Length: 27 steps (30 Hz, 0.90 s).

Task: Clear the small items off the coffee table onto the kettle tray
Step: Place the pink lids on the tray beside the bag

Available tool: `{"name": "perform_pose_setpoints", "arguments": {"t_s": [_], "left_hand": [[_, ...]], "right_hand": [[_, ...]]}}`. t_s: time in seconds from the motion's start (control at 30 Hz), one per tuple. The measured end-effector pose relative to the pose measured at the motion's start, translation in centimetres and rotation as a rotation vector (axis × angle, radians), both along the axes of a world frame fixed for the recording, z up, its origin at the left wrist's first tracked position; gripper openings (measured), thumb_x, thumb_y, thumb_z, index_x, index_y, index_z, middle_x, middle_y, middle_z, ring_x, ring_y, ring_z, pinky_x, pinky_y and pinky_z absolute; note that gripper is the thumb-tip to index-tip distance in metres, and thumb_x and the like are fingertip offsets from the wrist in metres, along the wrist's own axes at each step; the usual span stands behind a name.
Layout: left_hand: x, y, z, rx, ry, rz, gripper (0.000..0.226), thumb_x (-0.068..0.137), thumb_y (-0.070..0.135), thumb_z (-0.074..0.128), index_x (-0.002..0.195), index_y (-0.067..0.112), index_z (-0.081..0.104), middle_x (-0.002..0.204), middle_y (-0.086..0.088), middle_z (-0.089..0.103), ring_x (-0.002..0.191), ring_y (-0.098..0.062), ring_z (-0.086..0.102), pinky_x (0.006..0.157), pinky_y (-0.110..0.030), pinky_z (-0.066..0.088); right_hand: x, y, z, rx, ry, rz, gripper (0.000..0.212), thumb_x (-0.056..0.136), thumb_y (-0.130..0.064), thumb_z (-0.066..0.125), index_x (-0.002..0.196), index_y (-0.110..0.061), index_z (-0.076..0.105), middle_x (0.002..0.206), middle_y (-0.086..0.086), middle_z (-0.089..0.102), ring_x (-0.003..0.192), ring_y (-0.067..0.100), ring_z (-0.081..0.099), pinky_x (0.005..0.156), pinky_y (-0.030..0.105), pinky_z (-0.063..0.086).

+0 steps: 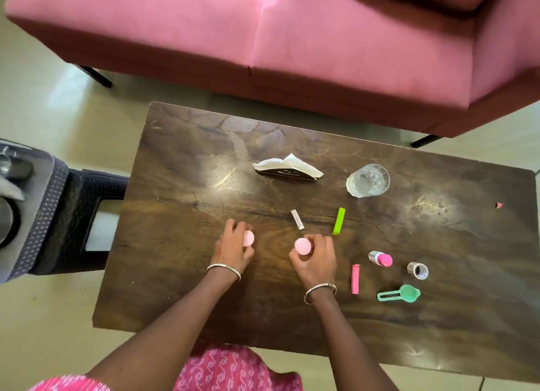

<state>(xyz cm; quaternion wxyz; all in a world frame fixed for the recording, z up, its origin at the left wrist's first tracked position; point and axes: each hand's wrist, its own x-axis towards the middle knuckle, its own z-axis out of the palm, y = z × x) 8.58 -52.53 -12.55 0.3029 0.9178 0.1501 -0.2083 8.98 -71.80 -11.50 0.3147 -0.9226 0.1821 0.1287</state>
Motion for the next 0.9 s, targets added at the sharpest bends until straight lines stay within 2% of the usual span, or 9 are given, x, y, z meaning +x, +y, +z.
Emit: {"name": "perform_pose_setpoints", "arguments": {"t_s": [0.1,0.23,0.33,0.47,0.53,0.63,0.73,0.9], "left_hand": [[-1.7,2.5,1.9,-0.039,-0.079,0.087,0.044,0.070,0.010,0.067,0.112,0.022,0.063,0.108,0.004,0.046,0.085,-0.022,0.060,0.067,-0.026,0.041],[-3.7,5.8,4.3,-0.098,-0.178,0.152,0.048,0.070,0.001,0.066,0.113,0.023,0.068,0.107,0.007,0.049,0.091,-0.018,0.061,0.076,-0.034,0.053],[-4.8,8.7,5.8,-0.135,-0.212,0.168,0.049,0.072,-0.002,0.065,0.117,0.019,0.068,0.107,0.001,0.056,0.093,-0.023,0.062,0.081,-0.038,0.056],[-6.2,13.5,7.7,-0.091,-0.248,0.200,0.049,0.076,0.006,0.070,0.122,0.021,0.064,0.109,-0.004,0.059,0.097,-0.026,0.063,0.085,-0.040,0.054],[-6.9,16.5,8.6,-0.071,-0.260,0.238,0.051,0.077,0.011,0.071,0.127,0.021,0.060,0.112,-0.005,0.060,0.098,-0.027,0.062,0.085,-0.039,0.054],[-8.0,21.3,9.2,-0.050,-0.278,0.293,0.050,0.078,0.013,0.071,0.125,0.016,0.057,0.116,-0.007,0.062,0.104,-0.027,0.061,0.089,-0.035,0.050],[-8.9,26.9,9.5,-0.049,-0.274,0.334,0.041,0.079,0.013,0.072,0.117,0.013,0.059,0.113,-0.007,0.064,0.104,-0.028,0.061,0.089,-0.037,0.050],[-9.3,35.6,9.3,-0.029,-0.261,0.393,0.039,0.079,0.011,0.070,0.117,0.010,0.061,0.111,-0.011,0.063,0.103,-0.030,0.060,0.090,-0.037,0.047]], "right_hand": [[-1.4,2.9,1.5,0.059,-0.019,0.036,0.032,0.066,-0.018,0.077,0.096,-0.014,0.066,0.098,0.000,0.053,0.081,0.018,0.060,0.070,0.015,0.038],[-2.7,7.1,3.5,0.138,-0.054,0.095,0.032,0.067,-0.012,0.076,0.098,-0.011,0.066,0.101,0.004,0.057,0.087,0.019,0.060,0.075,0.008,0.036],[-3.5,10.5,5.0,0.142,-0.059,0.155,0.034,0.070,-0.014,0.075,0.102,-0.011,0.066,0.100,0.004,0.063,0.093,0.021,0.061,0.082,0.022,0.046],[-4.3,15.4,6.8,0.178,-0.093,0.231,0.045,0.074,-0.013,0.075,0.118,-0.011,0.065,0.111,0.005,0.068,0.099,0.023,0.065,0.089,0.037,0.054],[-4.9,18.6,7.4,0.206,-0.060,0.252,0.050,0.075,-0.011,0.075,0.123,-0.013,0.062,0.114,0.003,0.069,0.097,0.022,0.068,0.089,0.039,0.055],[-5.7,23.8,8.0,0.207,-0.021,0.266,0.042,0.076,-0.012,0.074,0.116,-0.018,0.064,0.105,0.001,0.072,0.086,0.021,0.069,0.083,0.041,0.056],[-6.4,29.9,8.2,0.210,-0.025,0.286,0.034,0.077,-0.013,0.073,0.110,-0.015,0.067,0.104,0.003,0.072,0.091,0.022,0.068,0.083,0.042,0.055],[-6.6,39.4,8.2,0.188,-0.116,0.353,0.029,0.073,-0.009,0.074,0.101,-0.011,0.067,0.102,0.004,0.061,0.092,0.023,0.062,0.079,0.039,0.055]]}}
